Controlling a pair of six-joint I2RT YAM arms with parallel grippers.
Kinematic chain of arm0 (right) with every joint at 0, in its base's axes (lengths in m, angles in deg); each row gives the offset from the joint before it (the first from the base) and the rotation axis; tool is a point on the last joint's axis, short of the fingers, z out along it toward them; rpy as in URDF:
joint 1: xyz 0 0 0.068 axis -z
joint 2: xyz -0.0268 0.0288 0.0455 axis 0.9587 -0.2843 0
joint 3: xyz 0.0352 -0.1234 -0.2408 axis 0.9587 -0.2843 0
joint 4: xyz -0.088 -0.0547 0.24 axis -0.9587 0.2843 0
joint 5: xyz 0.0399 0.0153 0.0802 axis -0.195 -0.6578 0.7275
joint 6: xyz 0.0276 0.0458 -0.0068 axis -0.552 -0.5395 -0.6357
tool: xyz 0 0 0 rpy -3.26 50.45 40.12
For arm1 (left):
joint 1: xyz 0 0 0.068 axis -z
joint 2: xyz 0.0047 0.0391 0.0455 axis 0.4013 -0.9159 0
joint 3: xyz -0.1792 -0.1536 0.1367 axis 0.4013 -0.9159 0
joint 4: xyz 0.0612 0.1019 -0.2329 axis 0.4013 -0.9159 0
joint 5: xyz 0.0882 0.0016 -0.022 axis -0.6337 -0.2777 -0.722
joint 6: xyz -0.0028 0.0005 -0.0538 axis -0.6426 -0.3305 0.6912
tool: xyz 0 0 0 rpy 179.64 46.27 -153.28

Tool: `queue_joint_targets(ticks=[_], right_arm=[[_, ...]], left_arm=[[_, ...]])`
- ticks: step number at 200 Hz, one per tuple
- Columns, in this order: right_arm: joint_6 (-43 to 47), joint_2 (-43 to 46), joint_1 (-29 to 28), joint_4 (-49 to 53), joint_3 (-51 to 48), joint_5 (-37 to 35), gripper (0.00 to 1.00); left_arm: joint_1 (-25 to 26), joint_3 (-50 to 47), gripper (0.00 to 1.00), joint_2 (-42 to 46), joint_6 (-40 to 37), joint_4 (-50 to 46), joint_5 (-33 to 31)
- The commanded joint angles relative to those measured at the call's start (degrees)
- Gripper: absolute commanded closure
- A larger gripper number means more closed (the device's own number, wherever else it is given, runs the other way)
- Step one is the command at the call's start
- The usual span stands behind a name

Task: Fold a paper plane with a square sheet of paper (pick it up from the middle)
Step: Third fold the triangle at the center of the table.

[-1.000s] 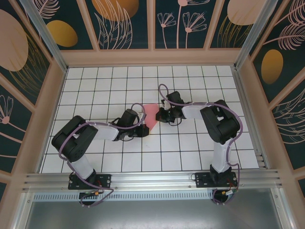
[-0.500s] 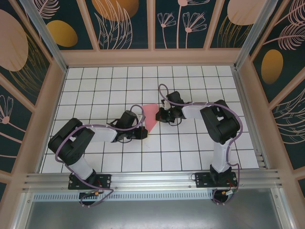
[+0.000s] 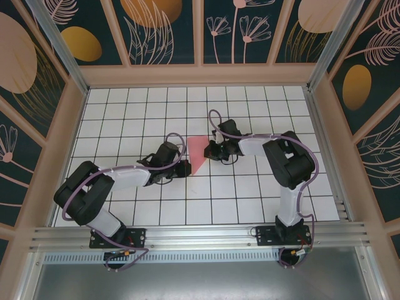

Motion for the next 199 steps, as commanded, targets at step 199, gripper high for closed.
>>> queue_joint_targets(ticks=[199], right_arm=[[-4.9,4.2,2.8,-1.0,-2.4,-1.0,0.61]], left_arm=[[0.1,10.7,0.99,-14.4,4.6,-1.6,-11.4]])
